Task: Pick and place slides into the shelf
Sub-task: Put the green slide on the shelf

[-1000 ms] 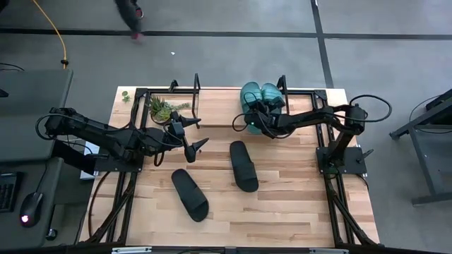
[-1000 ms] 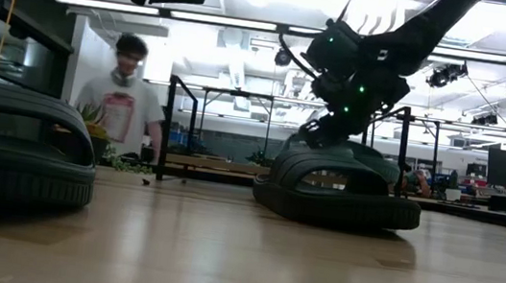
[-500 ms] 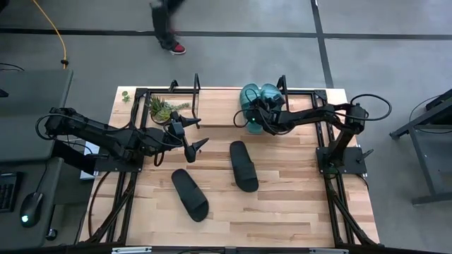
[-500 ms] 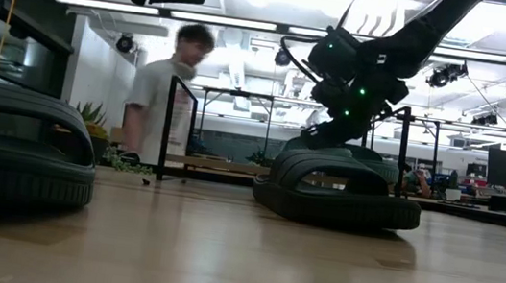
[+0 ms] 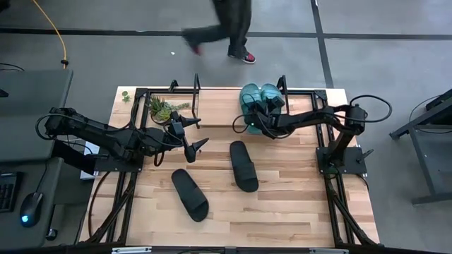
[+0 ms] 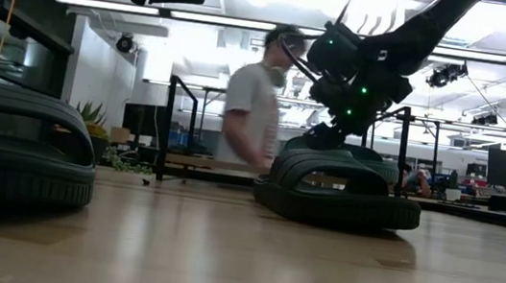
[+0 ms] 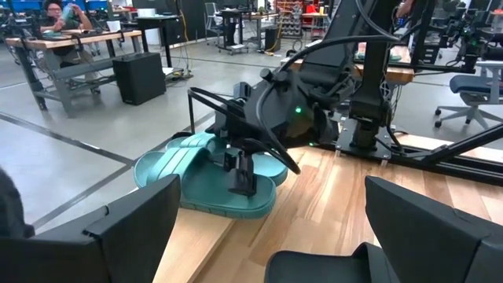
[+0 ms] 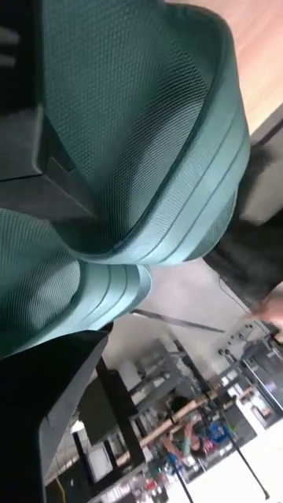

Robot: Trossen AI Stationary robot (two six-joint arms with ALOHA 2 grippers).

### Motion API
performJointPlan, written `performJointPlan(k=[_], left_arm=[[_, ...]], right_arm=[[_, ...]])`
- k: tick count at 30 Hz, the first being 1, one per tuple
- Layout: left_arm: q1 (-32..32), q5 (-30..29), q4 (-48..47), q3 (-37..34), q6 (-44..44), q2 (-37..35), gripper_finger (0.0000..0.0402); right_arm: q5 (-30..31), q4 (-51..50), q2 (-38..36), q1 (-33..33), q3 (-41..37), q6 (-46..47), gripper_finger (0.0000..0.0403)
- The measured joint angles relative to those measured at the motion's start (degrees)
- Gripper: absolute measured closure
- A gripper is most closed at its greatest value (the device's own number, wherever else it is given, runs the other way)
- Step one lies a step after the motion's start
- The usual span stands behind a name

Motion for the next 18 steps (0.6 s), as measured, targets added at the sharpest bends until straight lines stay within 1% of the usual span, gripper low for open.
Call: performJointPlan(k=[4, 11, 14, 18], left_arm=[[0.0, 0.0, 0.01, 0.0, -0.17, 0.0, 0.0021], [0.0, 0.0, 0.0, 0.0, -0.17, 0.0, 0.0021], [0.0, 0.0, 0.0, 0.0, -0.17, 0.0, 0.0021], [0.0, 0.0, 0.0, 0.0, -0.2, 0.0, 0.0021]], right_arm=[[2.69, -0.14, -0.09, 1.48, 0.0, -0.5, 0.0176], [3.67, 0.46, -2.24, 3.88, -0.02, -1.57, 0.0176], [3.25, 0.62, -4.86, 5.15, -0.02, -3.62, 0.0176], [0.04, 0.39, -9.09, 7.28, -0.02, -7.8, 0.0176]])
